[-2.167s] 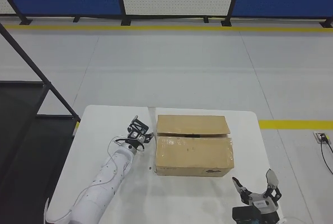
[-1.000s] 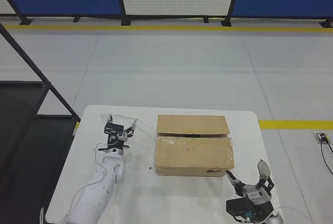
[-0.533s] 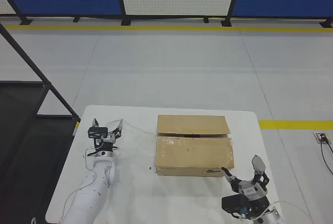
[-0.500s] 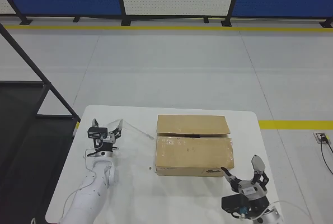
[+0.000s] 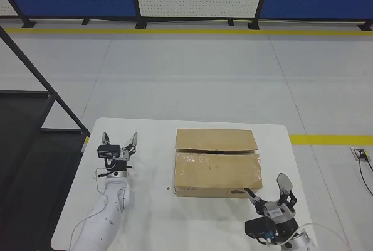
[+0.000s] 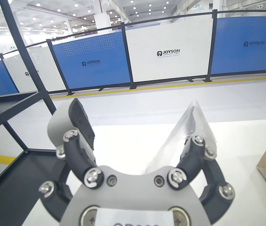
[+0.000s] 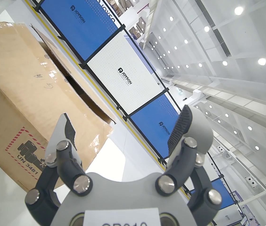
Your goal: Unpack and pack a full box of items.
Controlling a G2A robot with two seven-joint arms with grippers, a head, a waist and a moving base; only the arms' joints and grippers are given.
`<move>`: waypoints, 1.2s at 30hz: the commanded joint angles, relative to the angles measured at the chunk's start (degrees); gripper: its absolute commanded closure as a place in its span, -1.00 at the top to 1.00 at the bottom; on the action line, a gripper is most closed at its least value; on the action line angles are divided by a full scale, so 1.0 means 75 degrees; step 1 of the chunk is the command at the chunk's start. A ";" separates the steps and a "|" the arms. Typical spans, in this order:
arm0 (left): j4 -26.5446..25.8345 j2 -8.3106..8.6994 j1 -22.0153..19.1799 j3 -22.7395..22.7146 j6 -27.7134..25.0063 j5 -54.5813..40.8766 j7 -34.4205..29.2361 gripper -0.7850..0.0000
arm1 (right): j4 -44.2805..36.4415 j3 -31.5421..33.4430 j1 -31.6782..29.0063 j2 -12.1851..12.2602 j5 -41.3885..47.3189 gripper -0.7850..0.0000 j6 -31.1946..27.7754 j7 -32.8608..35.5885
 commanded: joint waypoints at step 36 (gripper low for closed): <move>-0.5518 0.0480 0.3042 -0.1715 0.0305 0.0218 -0.0598 1.00 | 0.0548 0.1116 0.1549 0.0294 0.4734 1.00 -0.6699 0.0241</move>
